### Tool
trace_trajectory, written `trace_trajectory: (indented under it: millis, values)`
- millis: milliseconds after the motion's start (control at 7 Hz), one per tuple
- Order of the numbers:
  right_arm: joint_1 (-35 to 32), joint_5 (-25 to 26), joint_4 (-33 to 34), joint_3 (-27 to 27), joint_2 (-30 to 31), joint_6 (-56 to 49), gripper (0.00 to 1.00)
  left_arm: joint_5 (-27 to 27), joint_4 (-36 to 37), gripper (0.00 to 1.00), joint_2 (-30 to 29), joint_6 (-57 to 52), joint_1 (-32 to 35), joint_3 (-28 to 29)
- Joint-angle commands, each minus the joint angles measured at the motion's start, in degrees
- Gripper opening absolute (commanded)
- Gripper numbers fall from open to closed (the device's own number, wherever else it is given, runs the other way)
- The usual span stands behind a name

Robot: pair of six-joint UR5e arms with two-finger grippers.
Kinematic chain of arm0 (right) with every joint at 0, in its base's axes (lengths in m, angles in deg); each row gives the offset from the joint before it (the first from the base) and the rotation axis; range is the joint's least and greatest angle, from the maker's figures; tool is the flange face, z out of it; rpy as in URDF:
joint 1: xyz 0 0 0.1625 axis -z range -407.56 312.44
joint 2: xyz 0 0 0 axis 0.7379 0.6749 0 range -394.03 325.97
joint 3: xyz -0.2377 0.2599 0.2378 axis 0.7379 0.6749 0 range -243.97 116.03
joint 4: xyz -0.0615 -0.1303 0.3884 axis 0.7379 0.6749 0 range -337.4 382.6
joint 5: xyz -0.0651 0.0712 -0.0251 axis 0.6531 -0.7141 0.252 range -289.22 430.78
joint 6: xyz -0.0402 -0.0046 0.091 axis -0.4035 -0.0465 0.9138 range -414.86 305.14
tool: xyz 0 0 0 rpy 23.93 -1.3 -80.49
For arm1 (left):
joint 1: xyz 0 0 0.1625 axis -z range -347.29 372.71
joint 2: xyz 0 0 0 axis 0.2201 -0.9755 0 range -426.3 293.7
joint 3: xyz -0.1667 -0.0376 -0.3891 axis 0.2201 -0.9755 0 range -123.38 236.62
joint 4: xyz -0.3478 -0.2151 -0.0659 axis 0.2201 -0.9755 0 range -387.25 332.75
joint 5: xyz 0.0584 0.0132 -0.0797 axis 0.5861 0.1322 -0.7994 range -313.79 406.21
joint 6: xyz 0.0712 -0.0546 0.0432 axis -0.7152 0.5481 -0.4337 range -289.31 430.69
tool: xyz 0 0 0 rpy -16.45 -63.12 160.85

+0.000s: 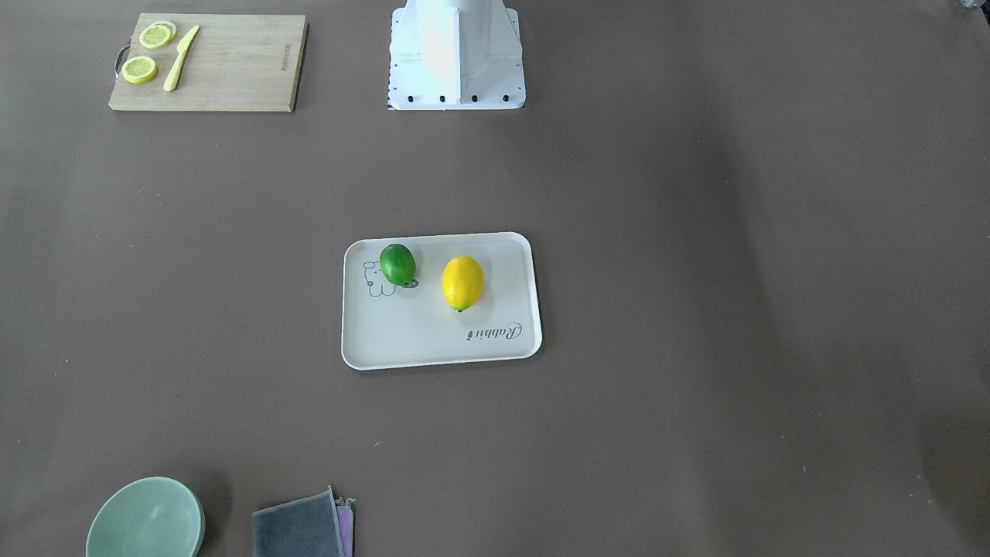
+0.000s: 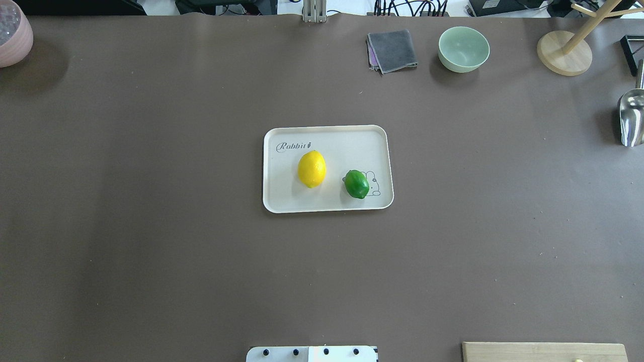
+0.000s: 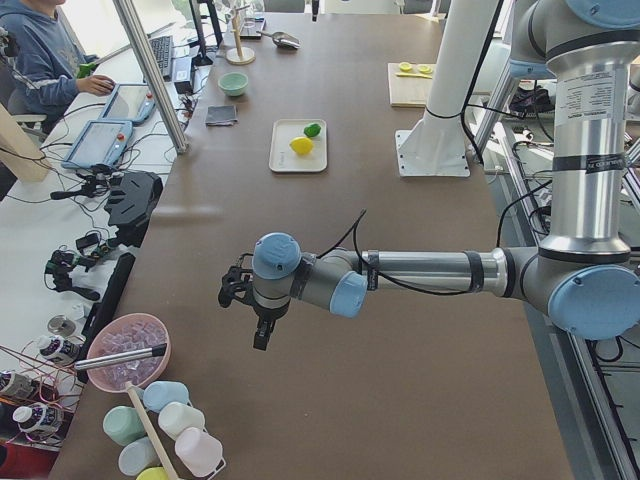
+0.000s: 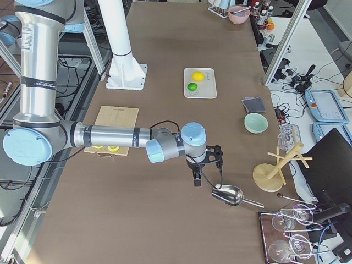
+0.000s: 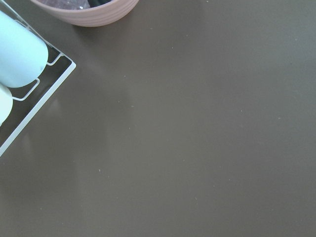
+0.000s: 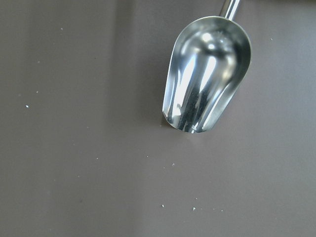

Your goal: Place all lemons on tray

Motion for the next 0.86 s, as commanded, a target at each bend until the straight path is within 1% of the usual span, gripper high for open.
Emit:
trace_trajectory:
  millis: [0, 714]
  values:
    - [-0.85, -0.6, -0.39, 1.55, 0.26, -0.87, 1.0, -0.97, 0.17, 0.98, 0.61, 2.18, 0.11, 0.31]
    - [-1.2, -1.21, -1.1, 1.21, 1.05, -1.05, 1.0, -1.16, -0.1, 0.98, -0.36, 2.73, -0.06, -0.39]
